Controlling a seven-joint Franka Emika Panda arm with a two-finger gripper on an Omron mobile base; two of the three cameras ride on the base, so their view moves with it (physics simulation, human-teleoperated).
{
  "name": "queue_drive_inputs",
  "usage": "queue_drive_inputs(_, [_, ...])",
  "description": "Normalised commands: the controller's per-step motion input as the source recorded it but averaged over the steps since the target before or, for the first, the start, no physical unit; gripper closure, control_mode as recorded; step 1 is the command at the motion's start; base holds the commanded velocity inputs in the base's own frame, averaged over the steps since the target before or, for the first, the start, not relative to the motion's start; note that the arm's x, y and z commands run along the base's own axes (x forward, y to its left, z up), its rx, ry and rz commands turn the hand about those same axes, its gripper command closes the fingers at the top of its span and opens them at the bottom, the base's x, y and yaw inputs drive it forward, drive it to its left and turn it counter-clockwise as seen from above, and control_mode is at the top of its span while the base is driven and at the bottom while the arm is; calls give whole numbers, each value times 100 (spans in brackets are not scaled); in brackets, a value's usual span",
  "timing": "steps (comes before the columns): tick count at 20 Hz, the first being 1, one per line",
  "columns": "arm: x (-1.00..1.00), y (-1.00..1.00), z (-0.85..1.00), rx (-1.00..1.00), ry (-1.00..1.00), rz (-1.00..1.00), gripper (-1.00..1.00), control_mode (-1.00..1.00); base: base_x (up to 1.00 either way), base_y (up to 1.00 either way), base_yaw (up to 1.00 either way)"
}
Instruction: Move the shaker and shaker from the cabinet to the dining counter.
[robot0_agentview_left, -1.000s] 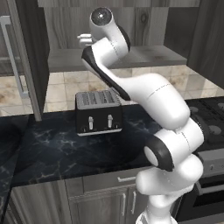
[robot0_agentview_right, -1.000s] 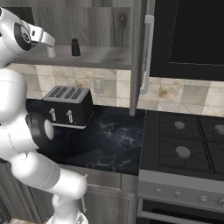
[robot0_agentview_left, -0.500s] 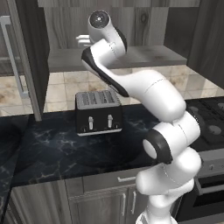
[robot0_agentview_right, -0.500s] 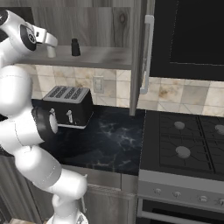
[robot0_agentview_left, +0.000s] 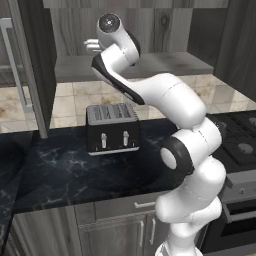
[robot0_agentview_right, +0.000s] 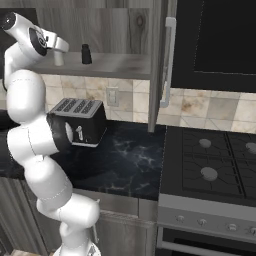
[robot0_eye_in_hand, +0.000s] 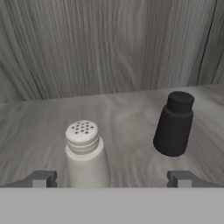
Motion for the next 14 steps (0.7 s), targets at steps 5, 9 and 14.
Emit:
queue_drive_inputs(5, [31,15,0,0,0,0,-100,-100,0,0,0])
queue_drive_inputs(9, [28,22,0,0,0,0,-100,-100,0,0,0])
queue_drive_inputs(14, [35,8,0,0,0,0,-100,-100,0,0,0])
